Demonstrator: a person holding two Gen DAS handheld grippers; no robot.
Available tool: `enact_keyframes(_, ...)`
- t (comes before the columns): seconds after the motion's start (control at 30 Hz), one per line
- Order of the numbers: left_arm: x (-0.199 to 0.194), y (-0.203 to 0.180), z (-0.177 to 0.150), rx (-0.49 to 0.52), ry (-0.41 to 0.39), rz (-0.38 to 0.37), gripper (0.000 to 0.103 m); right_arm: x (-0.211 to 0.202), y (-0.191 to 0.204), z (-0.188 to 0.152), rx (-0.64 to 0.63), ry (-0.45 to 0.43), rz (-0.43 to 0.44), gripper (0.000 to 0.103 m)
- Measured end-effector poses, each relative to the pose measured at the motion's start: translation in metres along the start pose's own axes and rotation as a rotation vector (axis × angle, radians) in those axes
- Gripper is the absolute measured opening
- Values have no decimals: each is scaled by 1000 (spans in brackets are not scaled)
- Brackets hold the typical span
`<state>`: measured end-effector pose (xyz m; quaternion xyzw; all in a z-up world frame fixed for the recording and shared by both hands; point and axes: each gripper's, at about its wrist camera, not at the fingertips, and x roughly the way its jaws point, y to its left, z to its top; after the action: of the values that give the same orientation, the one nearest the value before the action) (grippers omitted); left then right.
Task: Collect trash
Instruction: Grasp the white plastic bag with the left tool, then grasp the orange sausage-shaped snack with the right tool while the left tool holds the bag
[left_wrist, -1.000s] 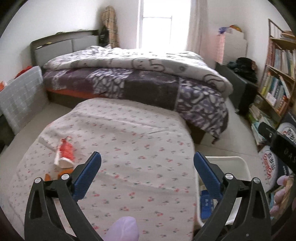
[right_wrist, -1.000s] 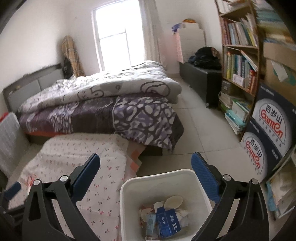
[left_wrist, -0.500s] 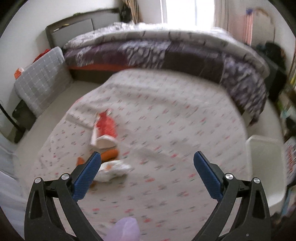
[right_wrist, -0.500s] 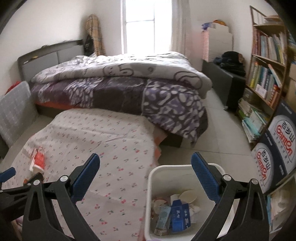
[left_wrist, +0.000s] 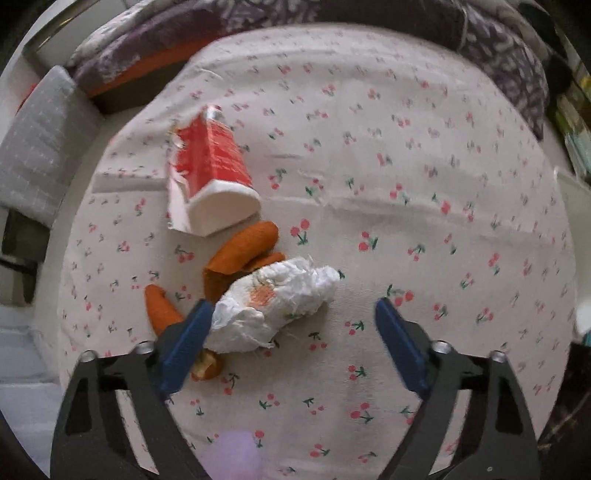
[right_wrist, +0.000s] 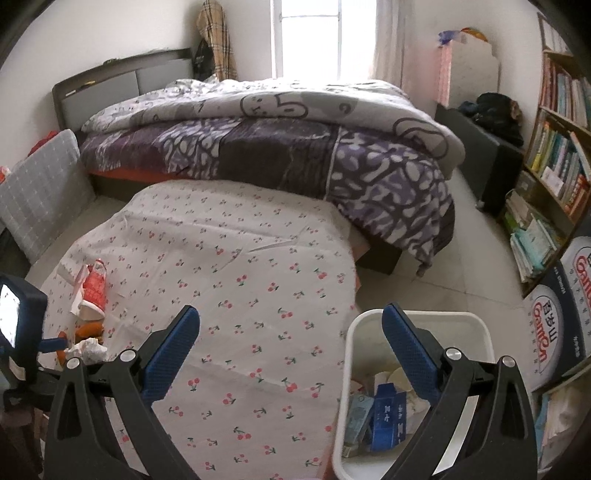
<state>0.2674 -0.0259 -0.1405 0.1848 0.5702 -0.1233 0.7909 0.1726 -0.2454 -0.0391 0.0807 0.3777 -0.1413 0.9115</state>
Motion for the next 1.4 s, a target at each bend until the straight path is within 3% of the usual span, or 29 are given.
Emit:
enact_keyframes(0.1, 7, -3, -3, 43, -7, 63, 68, 6, 2, 0, 17, 26, 17, 96)
enact_keyframes(0.17, 6, 3, -5, 35, -25, 60, 57, 9, 4, -1, 27, 43, 31, 96)
enact_keyframes(0.2, 5, 7, -5, 25, -31, 65, 46, 10, 6, -1, 29, 50, 38, 96)
enact_keyframes(0.33, -6, 26, -9, -30, -61, 5, 40, 15, 14, -3, 21, 63, 46, 96)
enact_keyframes(0.5, -39, 44, -15, -95, -133, -38, 40, 18, 27, -6, 3, 74, 68, 96)
enact_keyframes(0.63, -95, 84, -24, -249, -265, -91, 40, 24, 50, -12, -58, 101, 136, 96)
enact_keyframes(0.8, -165, 140, -37, -464, -457, -105, 40, 33, 115, -31, -204, 199, 304, 96)
enact_keyframes(0.93, -196, 163, -49, -555, -545, -76, 40, 32, 179, -47, -306, 233, 415, 96)
enact_keyframes(1.0, -207, 168, -54, -571, -566, -58, 40, 34, 216, -55, -357, 233, 448, 94)
enact_keyframes(1.13, -219, 175, -56, -582, -602, -33, 40, 43, 275, -75, -469, 268, 488, 79)
enact_keyframes(1.3, -219, 189, -62, -609, -606, -55, 40, 62, 308, -89, -487, 306, 483, 72)
enact_keyframes(1.4, -217, 196, -65, -623, -601, -64, 41, 68, 318, -96, -504, 318, 493, 60)
